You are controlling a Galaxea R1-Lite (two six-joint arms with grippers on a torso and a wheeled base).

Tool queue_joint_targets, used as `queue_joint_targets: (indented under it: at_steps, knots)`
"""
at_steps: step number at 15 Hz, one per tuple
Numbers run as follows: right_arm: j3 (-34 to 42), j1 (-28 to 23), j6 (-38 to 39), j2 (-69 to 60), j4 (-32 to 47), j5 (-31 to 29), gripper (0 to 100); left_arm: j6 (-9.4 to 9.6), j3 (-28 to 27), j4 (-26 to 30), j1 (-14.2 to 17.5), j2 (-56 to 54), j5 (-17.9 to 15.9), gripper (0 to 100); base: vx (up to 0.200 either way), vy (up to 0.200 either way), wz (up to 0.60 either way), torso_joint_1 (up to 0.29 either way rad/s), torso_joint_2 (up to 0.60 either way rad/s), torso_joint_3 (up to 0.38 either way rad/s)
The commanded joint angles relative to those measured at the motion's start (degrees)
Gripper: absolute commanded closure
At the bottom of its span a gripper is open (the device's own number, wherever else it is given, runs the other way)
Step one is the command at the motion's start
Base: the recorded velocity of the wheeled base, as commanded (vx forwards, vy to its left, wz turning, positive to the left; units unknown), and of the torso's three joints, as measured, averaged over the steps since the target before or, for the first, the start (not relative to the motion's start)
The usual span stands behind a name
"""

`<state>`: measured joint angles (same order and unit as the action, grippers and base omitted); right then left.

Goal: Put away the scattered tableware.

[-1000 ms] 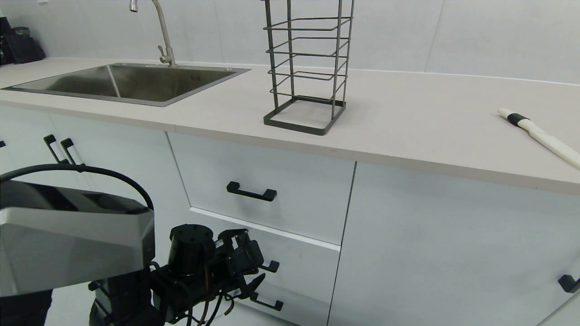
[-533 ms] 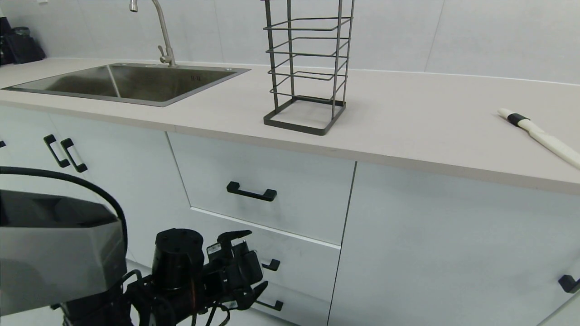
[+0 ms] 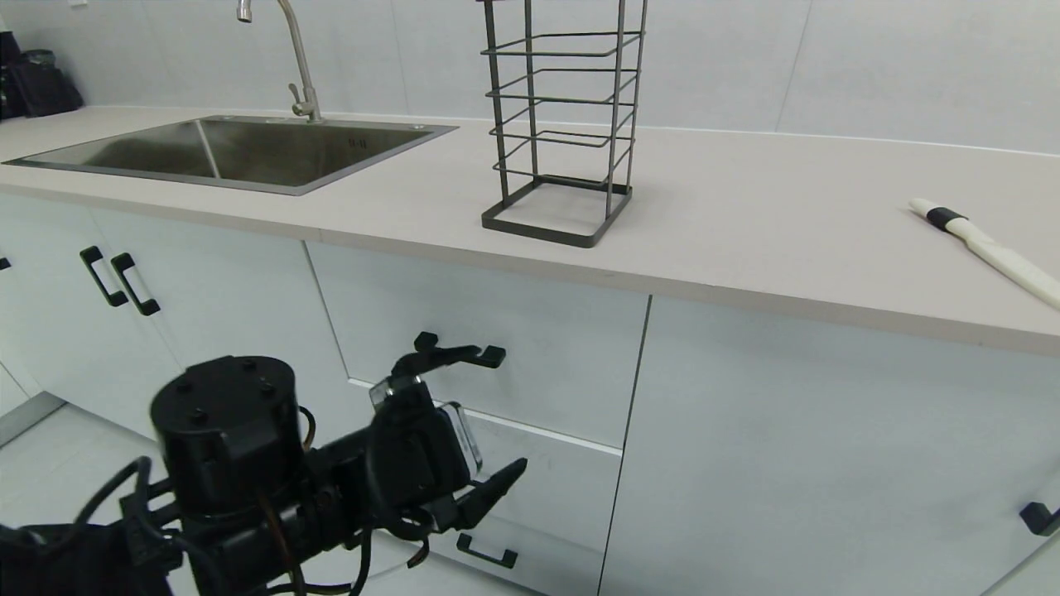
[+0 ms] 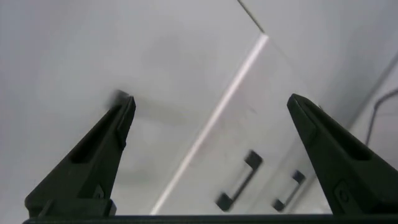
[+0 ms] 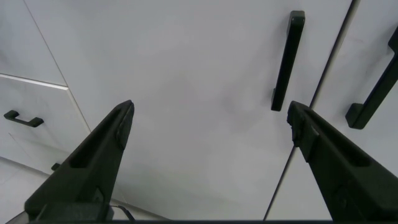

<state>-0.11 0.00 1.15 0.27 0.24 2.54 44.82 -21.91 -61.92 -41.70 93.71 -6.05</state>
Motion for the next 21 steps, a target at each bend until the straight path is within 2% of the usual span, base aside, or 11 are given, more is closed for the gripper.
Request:
queue_joint_targets:
  at_steps: [1,3,5,7,8,9,11,14,16,19,21]
  knots:
    - [0.0,0.0,0.0,0.1,0.0,0.0,0,-3.6,-2.3,6.5,0.4,-11.9,-0.4,0,0.0,0.0,0.0,0.0,0.0,0.0]
    - [-0.1,0.0,0.0,0.1,0.0,0.0,0,-10.64,0.2,14.4,1.2,-24.5,-1.0,0,0.0,0.0,0.0,0.0,0.0,0.0]
    - [0.0,0.0,0.0,0.1,0.0,0.0,0,-22.68,1.0,21.8,4.4,-33.2,-0.9,0,0.0,0.0,0.0,0.0,0.0,0.0]
    - [0.0,0.0,0.0,0.1,0.0,0.0,0,-36.56,0.6,28.6,14.0,-38.7,-3.4,0,0.0,0.0,0.0,0.0,0.0,0.0]
    - [-0.1,0.0,0.0,0.1,0.0,0.0,0,-40.96,1.2,29.6,18.1,-39.9,-5.1,0,0.0,0.0,0.0,0.0,0.0,0.0]
    - [-0.1,0.0,0.0,0.1,0.0,0.0,0,-47.02,2.7,29.8,27.8,-41.7,-7.2,0,0.0,0.0,0.0,0.0,0.0,0.0]
    - [-0.1,0.0,0.0,0.2,0.0,0.0,0,-48.52,7.3,26.8,36.9,-45.3,-8.7,0,0.0,0.0,0.0,0.0,0.0,0.0]
    - [-0.1,0.1,0.0,0.1,0.0,0.0,0,-48.08,15.7,23.3,36.9,-62.0,-9.2,0,0.0,0.0,0.0,0.0,0.0,0.0]
    - [-0.1,0.1,0.0,0.2,0.0,0.0,0,-45.09,18.9,28.7,37.2,-76.2,-9.1,0,0.0,0.0,0.0,0.0,0.0,0.0]
    - [-0.1,0.1,0.0,0.1,0.0,0.0,0,-44.91,18.7,41.7,38.1,-88.8,-8.5,0,0.0,0.0,0.0,0.0,0.0,0.0]
    - [-0.1,0.0,0.0,0.1,0.0,0.0,0,-45.18,21.1,43.7,38.8,-89.3,-8.3,0,0.0,0.0,0.0,0.0,0.0,0.0]
